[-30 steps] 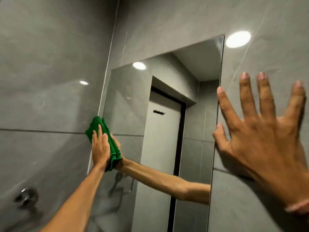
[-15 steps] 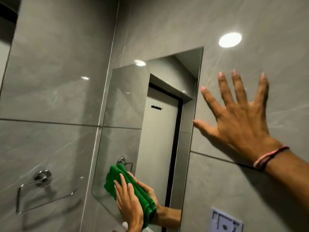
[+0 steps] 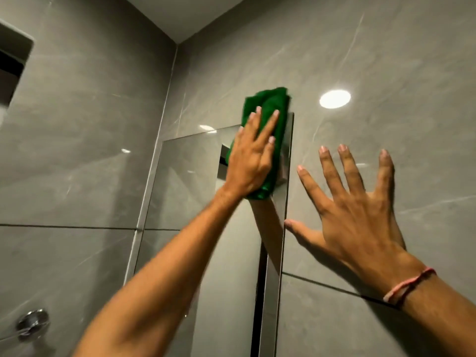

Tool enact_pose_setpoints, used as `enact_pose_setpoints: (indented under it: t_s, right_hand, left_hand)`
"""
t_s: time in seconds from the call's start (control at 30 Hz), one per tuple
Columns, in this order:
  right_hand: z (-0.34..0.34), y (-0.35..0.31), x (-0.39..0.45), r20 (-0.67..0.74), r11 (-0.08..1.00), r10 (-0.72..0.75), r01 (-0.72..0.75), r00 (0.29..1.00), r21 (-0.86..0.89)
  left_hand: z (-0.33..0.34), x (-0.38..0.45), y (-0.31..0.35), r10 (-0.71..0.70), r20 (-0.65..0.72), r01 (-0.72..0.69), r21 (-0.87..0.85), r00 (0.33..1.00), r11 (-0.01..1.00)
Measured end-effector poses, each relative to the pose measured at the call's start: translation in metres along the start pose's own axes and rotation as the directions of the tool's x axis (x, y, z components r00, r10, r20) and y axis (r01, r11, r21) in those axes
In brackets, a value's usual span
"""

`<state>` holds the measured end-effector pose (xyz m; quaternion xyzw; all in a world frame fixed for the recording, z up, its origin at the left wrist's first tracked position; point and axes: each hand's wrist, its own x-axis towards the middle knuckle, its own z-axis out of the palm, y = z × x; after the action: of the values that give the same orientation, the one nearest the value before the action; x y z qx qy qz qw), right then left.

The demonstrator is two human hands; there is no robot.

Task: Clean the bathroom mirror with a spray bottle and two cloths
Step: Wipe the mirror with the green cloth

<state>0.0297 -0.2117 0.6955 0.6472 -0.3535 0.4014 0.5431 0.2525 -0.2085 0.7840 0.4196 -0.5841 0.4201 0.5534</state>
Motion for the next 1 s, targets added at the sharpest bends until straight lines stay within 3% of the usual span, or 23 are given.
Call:
enact_pose_setpoints:
  t_s: [0.1, 0.13, 0.23, 0.33, 0.4, 0.43, 0.5, 0.6, 0.7, 0.8, 0.87, 0.93, 1.0]
  right_hand:
    - [0.004, -0.001, -0.003, 0.005, 1.000, 0.002, -0.002, 1.000, -0.025]
    - [0.005, -0.001, -0.002, 0.002, 0.999, 0.007, -0.007, 1.000, -0.035]
    - [0.007, -0.001, -0.003, -0.013, 1.000, 0.004, -0.005, 1.000, -0.024]
    - [0.008, -0.001, -0.004, -0.029, 1.000, -0.007, 0.007, 1.000, -0.016]
    - [0.009, -0.002, -0.004, -0.044, 1.000, -0.014, 0.014, 0.999, 0.000]
    - [0.009, -0.001, -0.005, -0.051, 1.000, -0.012, 0.013, 0.999, 0.011]
    - [0.008, 0.000, -0.004, -0.051, 0.999, -0.013, 0.015, 0.999, 0.031]
    - [0.004, 0.002, -0.002, -0.022, 0.999, -0.026, 0.027, 0.999, 0.044]
    - [-0.002, 0.002, -0.001, 0.026, 0.999, -0.023, 0.022, 0.999, 0.042]
    - [-0.010, 0.003, -0.002, 0.030, 0.995, -0.020, 0.017, 0.999, 0.097]
    - [-0.017, 0.003, -0.003, 0.013, 0.979, 0.010, -0.013, 1.000, 0.202]
    - [-0.023, 0.004, -0.007, -0.001, 0.918, 0.079, -0.072, 0.997, 0.389]
    - [-0.031, 0.005, -0.012, -0.006, 0.741, 0.185, -0.135, 0.983, 0.657]
  left_hand:
    - [-0.019, -0.038, -0.092, -0.294, -0.060, 0.295, 0.003, 0.954, 0.956]
    - [-0.024, -0.070, -0.124, -0.415, -0.079, 0.416, 0.001, 0.907, 0.909]
    - [-0.031, -0.216, -0.180, -0.725, -0.130, 0.720, -0.092, 0.676, 0.688]
    - [-0.026, -0.370, -0.140, -0.887, -0.141, 0.878, -0.143, 0.439, 0.458]
    - [-0.012, -0.443, -0.071, -0.928, -0.137, 0.928, -0.095, 0.345, 0.359]
    - [-0.003, -0.466, -0.035, -0.926, -0.146, 0.932, -0.050, 0.348, 0.359]
    - [0.017, -0.483, 0.032, -0.888, -0.135, 0.898, 0.025, 0.439, 0.439]
    - [0.023, -0.445, 0.093, -0.833, -0.117, 0.836, -0.036, 0.541, 0.548]
    - [0.019, -0.406, 0.104, -0.794, -0.125, 0.793, -0.072, 0.595, 0.605]
    - [0.016, -0.335, 0.086, -0.646, -0.071, 0.635, -0.131, 0.760, 0.761]
    - [0.016, -0.257, 0.070, -0.482, -0.070, 0.471, -0.129, 0.873, 0.872]
    - [0.012, -0.168, 0.057, -0.354, -0.074, 0.343, -0.130, 0.932, 0.930]
    - [0.010, -0.089, 0.055, -0.271, -0.054, 0.261, -0.146, 0.961, 0.954]
